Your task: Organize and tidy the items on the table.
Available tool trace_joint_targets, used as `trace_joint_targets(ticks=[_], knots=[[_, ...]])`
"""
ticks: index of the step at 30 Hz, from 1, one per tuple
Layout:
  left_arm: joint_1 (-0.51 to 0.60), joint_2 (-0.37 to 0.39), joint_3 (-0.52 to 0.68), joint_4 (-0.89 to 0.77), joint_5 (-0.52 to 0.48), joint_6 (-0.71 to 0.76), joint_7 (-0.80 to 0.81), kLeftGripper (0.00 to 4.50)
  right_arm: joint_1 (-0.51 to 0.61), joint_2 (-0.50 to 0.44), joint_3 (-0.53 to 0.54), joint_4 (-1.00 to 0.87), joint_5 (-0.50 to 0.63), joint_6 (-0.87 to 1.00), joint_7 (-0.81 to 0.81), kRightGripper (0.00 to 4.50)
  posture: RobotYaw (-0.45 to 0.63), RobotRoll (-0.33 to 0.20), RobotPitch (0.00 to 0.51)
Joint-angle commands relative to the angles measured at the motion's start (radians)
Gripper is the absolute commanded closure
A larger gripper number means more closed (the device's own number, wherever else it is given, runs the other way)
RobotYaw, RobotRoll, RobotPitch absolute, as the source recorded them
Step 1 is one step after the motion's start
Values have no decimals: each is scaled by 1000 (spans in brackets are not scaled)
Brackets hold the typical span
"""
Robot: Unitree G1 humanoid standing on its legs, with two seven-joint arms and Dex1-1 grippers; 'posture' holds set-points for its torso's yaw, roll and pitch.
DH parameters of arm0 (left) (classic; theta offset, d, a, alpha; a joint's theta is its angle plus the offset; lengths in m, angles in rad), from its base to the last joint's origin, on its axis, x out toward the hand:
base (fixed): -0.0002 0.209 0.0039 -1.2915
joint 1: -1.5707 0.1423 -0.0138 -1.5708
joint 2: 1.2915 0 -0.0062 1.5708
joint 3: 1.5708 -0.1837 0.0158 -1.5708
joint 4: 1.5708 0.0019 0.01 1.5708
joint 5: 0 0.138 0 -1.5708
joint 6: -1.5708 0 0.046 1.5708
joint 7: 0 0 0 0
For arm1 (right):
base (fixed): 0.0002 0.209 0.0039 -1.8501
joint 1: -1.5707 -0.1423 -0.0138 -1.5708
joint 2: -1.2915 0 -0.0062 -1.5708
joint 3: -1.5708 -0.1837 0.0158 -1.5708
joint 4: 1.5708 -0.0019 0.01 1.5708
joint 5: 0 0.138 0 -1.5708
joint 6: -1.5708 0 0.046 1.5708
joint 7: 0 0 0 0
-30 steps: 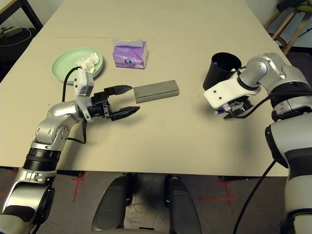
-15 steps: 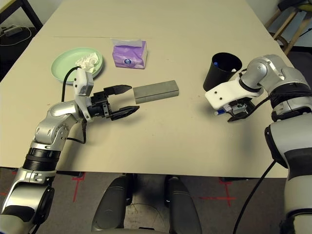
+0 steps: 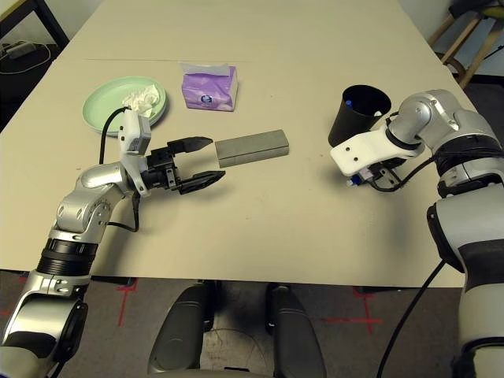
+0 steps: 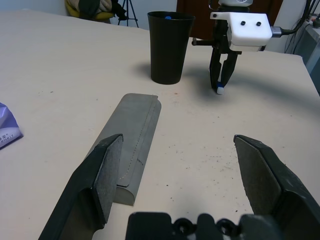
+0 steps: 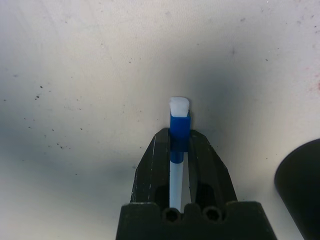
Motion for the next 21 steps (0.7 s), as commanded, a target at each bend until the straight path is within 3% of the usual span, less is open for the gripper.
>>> trace_joint_targets(ticks=[1,5,8,12,15,21], knots=[[-7,9,-3,11,-2,-7,-15,0,-5,5,-29,22,89,66,90,4180,229,0,213],[4,16,-16,18,8,-21,-36,0,-13,1,13,0,288,209,103,4180,210,0,196],[-3,14,-20,27,11,-30,-42,0,20,-49,65,-167,527,393,103,4180,202,0,183],[-36,6,-26,60,19,-50,-52,0,59,-119,34,-346,710,594,103,4180,187,0,171],[-42,6,-37,71,24,-66,-66,0,109,-138,-62,-459,807,719,103,4180,171,0,160],[-48,4,-55,98,41,-99,-85,0,246,-81,-291,-642,913,917,17,4180,152,0,143]])
